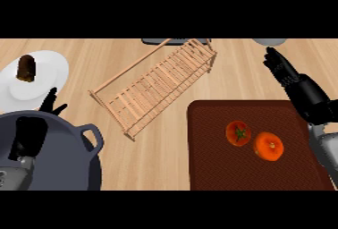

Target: Pick the squash from the tray and place it in the tiered shelf

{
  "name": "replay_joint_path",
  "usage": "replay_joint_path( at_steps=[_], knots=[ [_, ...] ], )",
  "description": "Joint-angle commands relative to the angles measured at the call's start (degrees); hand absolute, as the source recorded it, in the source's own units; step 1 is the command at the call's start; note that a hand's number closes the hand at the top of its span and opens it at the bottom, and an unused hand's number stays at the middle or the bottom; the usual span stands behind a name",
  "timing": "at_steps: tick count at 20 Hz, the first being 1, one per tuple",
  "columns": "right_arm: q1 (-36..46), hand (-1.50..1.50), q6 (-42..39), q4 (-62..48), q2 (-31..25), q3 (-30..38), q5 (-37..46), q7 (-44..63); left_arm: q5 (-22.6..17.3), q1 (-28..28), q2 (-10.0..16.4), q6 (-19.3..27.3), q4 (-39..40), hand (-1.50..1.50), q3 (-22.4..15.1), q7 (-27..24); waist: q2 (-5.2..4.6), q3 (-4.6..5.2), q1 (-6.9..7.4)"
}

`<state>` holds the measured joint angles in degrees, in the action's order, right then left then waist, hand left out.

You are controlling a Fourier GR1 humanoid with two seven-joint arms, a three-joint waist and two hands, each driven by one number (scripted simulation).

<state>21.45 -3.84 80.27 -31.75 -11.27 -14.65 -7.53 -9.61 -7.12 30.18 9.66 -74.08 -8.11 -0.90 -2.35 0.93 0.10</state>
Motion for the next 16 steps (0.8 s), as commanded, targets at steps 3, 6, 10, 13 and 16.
replay_joint_path(
  at_steps=[3,6,10,13,16],
  knots=[
    [-1.74,1.5,-3.74,0.43,2.04,2.37,-4.62,1.71,-4.1,0.24,-1.84,3.21,-6.31,0.0,1.52,-0.08,2.47,-0.96,0.16],
    [-2.26,1.5,-6.17,-1.24,3.55,3.19,-8.21,0.71,-6.42,0.38,-3.86,10.45,-13.5,0.0,0.85,-0.99,2.63,-1.04,0.78],
    [-7.79,-1.5,-1.59,-6.34,6.86,11.92,-15.18,0.05,-6.73,0.79,-6.8,13.26,-13.64,0.0,-2.94,-1.27,2.49,-1.1,-0.47],
    [-9.62,-1.5,-12.73,-3.9,-0.2,16.37,-19.91,-1.4,-7.45,3.94,-5.62,14.13,-19.07,0.0,-4.09,0.82,2.66,-1.02,-0.24],
    [-10.81,-1.5,-17.53,0.15,-3.23,14.02,-17.05,-1.26,-7.74,4.24,-3.59,14.49,-20.41,0.0,-3.98,2.81,2.61,-0.98,-0.12]
  ],
)
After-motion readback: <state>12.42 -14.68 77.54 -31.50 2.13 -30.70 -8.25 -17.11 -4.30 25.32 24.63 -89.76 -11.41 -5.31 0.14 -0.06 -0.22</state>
